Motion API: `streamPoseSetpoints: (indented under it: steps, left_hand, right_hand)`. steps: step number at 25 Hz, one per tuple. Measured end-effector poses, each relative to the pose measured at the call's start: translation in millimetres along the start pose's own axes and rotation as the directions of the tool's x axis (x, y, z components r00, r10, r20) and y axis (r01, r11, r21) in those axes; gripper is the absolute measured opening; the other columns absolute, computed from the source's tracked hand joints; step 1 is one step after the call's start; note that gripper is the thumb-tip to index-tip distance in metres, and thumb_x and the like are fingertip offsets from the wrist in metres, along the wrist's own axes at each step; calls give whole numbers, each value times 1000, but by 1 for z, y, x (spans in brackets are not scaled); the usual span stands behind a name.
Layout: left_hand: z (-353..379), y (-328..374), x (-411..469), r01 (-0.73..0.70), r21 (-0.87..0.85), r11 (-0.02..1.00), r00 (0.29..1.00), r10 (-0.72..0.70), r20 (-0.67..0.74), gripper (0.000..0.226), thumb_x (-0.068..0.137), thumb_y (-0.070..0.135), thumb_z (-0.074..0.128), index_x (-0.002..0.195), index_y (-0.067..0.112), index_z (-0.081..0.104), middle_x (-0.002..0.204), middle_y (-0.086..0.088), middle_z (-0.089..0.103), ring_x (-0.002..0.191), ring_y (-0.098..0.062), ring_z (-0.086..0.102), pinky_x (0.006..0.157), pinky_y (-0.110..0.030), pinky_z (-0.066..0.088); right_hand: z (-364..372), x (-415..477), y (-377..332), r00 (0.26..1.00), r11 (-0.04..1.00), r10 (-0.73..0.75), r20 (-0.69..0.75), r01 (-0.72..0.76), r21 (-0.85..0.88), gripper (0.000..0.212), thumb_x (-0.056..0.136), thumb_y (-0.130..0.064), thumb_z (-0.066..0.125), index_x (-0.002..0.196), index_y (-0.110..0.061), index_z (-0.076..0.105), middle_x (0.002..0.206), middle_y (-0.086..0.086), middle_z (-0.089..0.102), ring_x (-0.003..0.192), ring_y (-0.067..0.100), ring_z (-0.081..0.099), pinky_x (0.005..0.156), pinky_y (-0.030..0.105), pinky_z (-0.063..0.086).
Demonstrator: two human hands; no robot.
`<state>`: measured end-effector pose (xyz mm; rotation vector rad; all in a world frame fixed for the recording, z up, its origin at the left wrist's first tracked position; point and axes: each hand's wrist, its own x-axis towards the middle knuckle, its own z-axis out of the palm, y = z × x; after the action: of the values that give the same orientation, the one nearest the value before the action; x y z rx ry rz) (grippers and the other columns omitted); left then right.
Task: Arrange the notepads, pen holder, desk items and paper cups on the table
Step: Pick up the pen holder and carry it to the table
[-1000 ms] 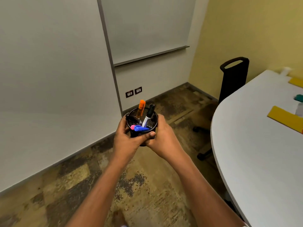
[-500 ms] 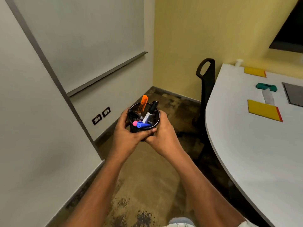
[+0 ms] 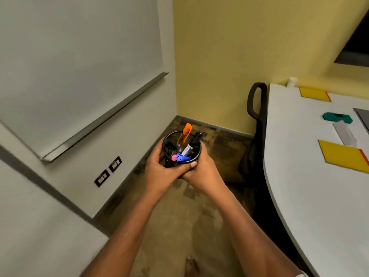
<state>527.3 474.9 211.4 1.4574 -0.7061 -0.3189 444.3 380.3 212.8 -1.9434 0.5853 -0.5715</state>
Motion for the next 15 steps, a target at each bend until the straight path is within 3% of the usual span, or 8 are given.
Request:
streamPoseSetpoints:
  steps: [6, 11, 15]
  left_hand:
    - [21, -25, 137, -19, -7, 1000, 999, 19, 35, 76, 46, 38, 88, 117, 34, 59, 107, 18, 69, 101, 1, 64, 82, -11, 49]
    - [48, -73, 244, 51, -52, 997, 985, -42, 168, 80, 45, 41, 89, 119, 36, 58, 110, 14, 69, 104, -3, 65, 81, -11, 50]
    - [73, -111, 338, 77, -101, 992, 953, -43, 301, 82, 46, 40, 91, 120, 35, 57, 114, 12, 68, 107, -6, 64, 84, -14, 50]
  right_hand:
    - [-16, 139, 16, 1000, 1000, 1, -8, -1, -24, 78, 62, -29, 80, 128, -33, 38, 92, -33, 52, 81, -22, 49, 65, -2, 38]
    - [-25, 236, 55, 991, 995, 87, -107, -92, -43, 73, 64, -30, 80, 125, -35, 39, 90, -32, 54, 80, -19, 52, 63, -2, 39]
    - [-29, 322, 87, 967, 987, 135, -218, -149, -50, 77, 62, -28, 81, 126, -34, 39, 89, -32, 53, 76, -26, 49, 62, -5, 36]
